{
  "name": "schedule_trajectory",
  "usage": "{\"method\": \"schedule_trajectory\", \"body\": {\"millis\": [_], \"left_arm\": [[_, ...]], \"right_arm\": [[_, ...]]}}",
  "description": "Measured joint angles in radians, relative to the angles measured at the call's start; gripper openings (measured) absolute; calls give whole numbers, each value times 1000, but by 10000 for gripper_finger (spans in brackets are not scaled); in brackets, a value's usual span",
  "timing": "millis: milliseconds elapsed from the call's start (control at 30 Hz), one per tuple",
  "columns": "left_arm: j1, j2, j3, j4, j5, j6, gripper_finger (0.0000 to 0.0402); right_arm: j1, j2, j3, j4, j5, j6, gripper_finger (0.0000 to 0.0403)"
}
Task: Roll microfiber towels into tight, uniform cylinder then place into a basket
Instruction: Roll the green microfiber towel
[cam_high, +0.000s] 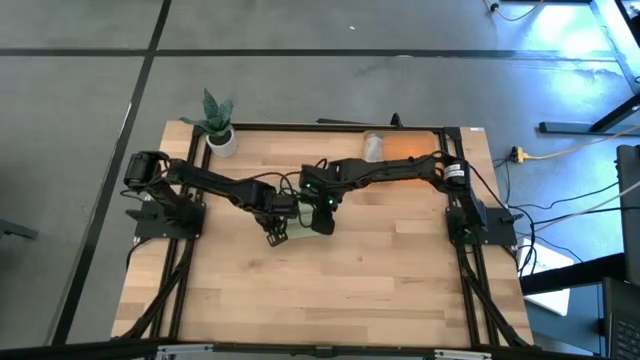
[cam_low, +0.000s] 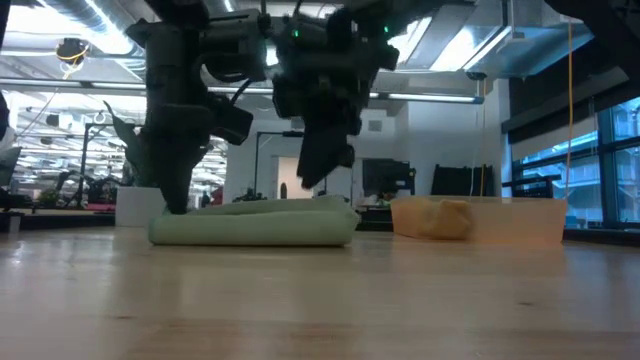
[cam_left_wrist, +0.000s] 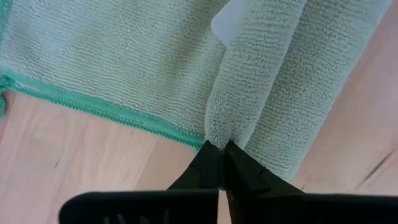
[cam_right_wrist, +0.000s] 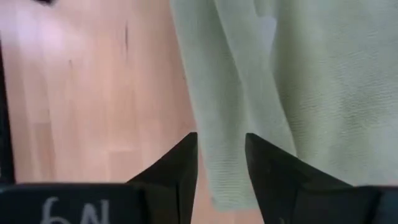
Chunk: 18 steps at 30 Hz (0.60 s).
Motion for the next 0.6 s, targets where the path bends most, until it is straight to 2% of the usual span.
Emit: {"method": "schedule_trajectory", "body": {"millis": [233, 600], "left_arm": [[-6, 1, -5, 0, 7, 16, 0], [-5, 0, -4, 16, 25, 19, 9]], "right_arm": [[-1, 3, -163, 230, 2, -5, 135], [0, 1, -293, 362, 3, -31, 135]]}}
